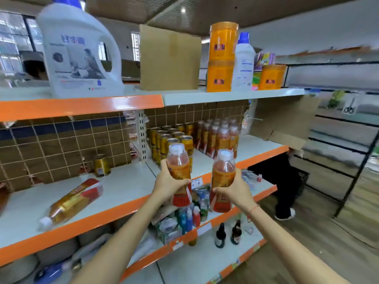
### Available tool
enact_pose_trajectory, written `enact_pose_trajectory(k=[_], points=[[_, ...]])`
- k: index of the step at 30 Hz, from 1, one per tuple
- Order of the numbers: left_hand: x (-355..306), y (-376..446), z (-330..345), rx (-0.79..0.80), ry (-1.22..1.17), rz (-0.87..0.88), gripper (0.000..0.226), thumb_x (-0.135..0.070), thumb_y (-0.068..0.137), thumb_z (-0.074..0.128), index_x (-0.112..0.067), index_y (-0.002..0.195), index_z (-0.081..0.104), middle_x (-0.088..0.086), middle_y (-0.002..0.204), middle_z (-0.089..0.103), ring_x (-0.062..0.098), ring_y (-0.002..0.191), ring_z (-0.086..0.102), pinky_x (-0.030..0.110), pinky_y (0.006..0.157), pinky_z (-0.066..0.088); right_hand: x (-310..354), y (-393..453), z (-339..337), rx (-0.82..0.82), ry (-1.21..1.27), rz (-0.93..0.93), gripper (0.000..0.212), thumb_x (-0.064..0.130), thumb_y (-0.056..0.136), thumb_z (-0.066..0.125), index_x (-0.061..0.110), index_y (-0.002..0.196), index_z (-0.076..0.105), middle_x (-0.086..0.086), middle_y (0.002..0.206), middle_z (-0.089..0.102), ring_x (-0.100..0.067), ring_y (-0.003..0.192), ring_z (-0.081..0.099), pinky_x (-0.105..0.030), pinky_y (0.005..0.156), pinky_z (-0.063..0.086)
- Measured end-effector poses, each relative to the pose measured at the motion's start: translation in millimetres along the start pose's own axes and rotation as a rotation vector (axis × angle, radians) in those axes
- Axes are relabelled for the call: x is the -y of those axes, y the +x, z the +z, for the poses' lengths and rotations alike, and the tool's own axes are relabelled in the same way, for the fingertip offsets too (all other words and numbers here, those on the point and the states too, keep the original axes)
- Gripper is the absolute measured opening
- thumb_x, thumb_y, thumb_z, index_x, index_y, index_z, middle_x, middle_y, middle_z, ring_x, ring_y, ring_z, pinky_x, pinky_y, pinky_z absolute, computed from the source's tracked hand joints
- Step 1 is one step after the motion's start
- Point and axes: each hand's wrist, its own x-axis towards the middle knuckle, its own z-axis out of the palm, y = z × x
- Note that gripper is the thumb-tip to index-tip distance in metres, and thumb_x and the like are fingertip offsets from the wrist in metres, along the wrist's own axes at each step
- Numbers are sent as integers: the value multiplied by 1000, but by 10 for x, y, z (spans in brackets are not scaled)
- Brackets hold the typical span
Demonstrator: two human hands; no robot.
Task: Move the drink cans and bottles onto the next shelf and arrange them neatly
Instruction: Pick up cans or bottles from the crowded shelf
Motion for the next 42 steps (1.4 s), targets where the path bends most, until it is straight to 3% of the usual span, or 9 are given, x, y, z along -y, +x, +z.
enact_pose_trajectory(k=[4, 8, 12, 19, 26, 33, 42], points=[[-227, 198, 558, 39, -34, 31, 86, -22, 69, 84, -18, 133, 26, 3, 124, 51, 17, 104, 50, 31, 84, 43, -302, 206, -426, -36, 10, 27, 66, 25, 69, 82, 21, 114, 34, 2, 97, 54, -22, 89, 57, -36, 74, 50], [-353, 404, 948, 58, -19, 71, 88, -23, 68, 85, -18, 134, 27, 6, 128, 52, 24, 113, 53, 35, 89, 46, -525, 379, -713, -68, -6, 65, 69, 27, 69, 82, 20, 117, 33, 1, 100, 53, -24, 94, 58, -41, 78, 51], [-446, 664, 1263, 97, -31, 97, 86, -23, 69, 84, -21, 133, 27, 0, 121, 51, 20, 111, 52, 34, 87, 46, -730, 560, -900, -95, 6, 108, 76, 29, 68, 82, 19, 124, 33, 0, 104, 58, -25, 97, 60, -47, 85, 52], [-565, 1170, 1845, 150, -16, 133, 90, -28, 67, 85, -21, 135, 26, 4, 125, 53, 24, 113, 54, 36, 90, 48, -1023, 993, -1151, -169, -1, 134, 66, 23, 70, 82, 16, 117, 36, -1, 100, 56, -18, 87, 55, -32, 74, 46], [-687, 1645, 2270, 162, -6, 178, 88, -25, 66, 85, -19, 132, 28, 7, 126, 53, 24, 115, 53, 37, 92, 47, -1241, 1510, -1289, -228, -20, 160, 75, 29, 64, 84, 18, 121, 36, -4, 108, 58, -25, 98, 59, -43, 84, 51], [-776, 1942, 2731, 172, 58, 162, 88, -25, 67, 85, -18, 133, 28, 1, 113, 54, 18, 101, 55, 30, 80, 45, -1555, 1980, -1461, -208, 46, 160, 79, 27, 64, 85, 17, 125, 36, -6, 116, 58, -27, 105, 58, -44, 89, 50], [-986, 2295, 3663, 64, 65, 63, 94, -26, 67, 85, -17, 138, 24, 6, 120, 57, 24, 110, 57, 31, 83, 48, -2259, 2746, -2061, -67, 7, 110, 75, 28, 65, 84, 16, 123, 37, -6, 111, 59, -27, 100, 61, -42, 86, 52]])
